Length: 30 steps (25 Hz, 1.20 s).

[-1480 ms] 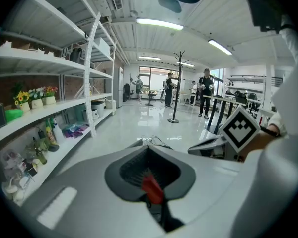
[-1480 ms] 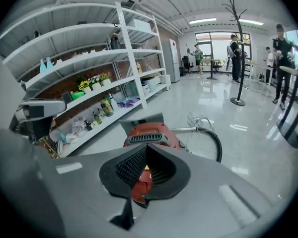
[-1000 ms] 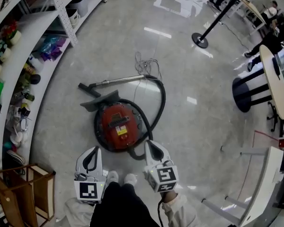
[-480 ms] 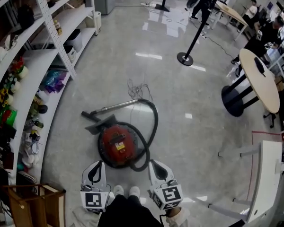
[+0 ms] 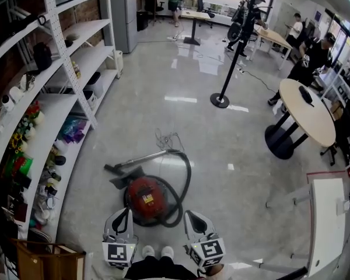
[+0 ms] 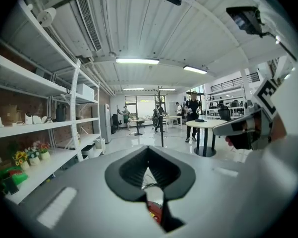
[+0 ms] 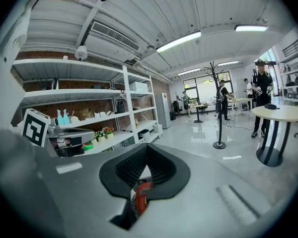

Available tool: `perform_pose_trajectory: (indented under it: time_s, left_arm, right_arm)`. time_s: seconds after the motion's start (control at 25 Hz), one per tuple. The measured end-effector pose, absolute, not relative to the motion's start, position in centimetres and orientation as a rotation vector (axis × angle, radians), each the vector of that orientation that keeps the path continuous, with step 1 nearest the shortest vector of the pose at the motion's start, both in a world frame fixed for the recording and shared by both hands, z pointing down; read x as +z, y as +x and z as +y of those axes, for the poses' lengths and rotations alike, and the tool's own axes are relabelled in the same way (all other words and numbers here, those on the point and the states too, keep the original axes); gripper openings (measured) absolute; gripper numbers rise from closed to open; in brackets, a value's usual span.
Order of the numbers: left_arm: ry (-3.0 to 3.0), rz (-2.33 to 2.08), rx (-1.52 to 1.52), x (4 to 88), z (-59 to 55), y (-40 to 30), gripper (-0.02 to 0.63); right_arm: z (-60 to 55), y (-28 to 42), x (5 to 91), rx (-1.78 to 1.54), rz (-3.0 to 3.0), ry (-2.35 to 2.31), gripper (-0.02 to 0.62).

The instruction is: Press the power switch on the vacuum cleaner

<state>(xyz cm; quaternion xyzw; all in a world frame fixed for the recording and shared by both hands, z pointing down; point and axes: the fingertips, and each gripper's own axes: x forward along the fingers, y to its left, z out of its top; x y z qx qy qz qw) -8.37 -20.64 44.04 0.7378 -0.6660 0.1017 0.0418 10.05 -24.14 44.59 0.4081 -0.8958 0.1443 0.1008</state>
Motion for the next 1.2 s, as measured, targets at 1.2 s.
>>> perform_pose_trajectory:
  time_s: [1.2]
  left_arm:
    - [2.281, -2.139, 0.261, 38.7, -17.2, -9.2, 0.0]
  right_arm:
    - [-22.2, 10.0, 39.7, 0.34, -2.736, 1.215, 0.002]
